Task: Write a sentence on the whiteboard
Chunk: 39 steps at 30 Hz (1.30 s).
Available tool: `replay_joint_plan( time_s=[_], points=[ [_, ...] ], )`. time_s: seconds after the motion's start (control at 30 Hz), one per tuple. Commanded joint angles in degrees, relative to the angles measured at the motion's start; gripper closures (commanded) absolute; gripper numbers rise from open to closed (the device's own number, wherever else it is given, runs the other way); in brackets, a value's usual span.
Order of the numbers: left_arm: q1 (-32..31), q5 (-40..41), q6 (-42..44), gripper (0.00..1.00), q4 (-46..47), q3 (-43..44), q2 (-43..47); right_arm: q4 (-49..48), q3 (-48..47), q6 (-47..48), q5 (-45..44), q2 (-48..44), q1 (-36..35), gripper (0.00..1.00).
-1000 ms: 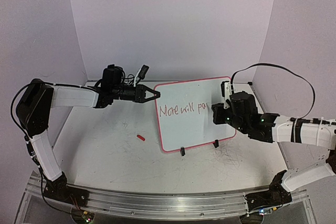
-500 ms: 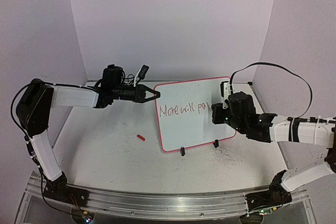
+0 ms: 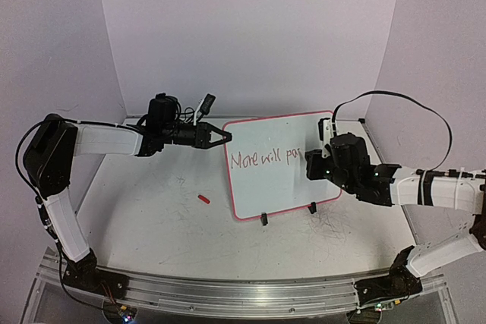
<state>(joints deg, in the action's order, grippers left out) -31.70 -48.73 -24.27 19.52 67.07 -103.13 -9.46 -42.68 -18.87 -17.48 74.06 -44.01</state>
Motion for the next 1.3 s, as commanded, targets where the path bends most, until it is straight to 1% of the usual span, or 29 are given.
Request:
replay_joint_plan(
  time_s=[0.0, 0.6, 0.97, 1.27],
  points=[
    [-1.0, 1.0, -0.2, 1.0, -3.1, 1.5, 1.0, 1.0, 1.0, -1.2, -0.3, -1.6, 0.3, 1.0],
    [-1.0, 1.0, -0.2, 1.0, -3.1, 1.4, 1.0, 2.8, 1.4, -2.7, -2.3, -2.2, 0.3, 1.0],
    [-1.1, 1.0, -0.2, 1.0, -3.1, 1.5, 0.8, 2.3, 2.0, -3.4, 0.8, -2.2, -0.2, 1.0],
    [-1.1, 1.0, -0.1, 1.0, -3.1, 1.5, 0.9, 0.2, -0.6, -3.1, 1.0, -0.1, -0.5, 1.0]
  ],
)
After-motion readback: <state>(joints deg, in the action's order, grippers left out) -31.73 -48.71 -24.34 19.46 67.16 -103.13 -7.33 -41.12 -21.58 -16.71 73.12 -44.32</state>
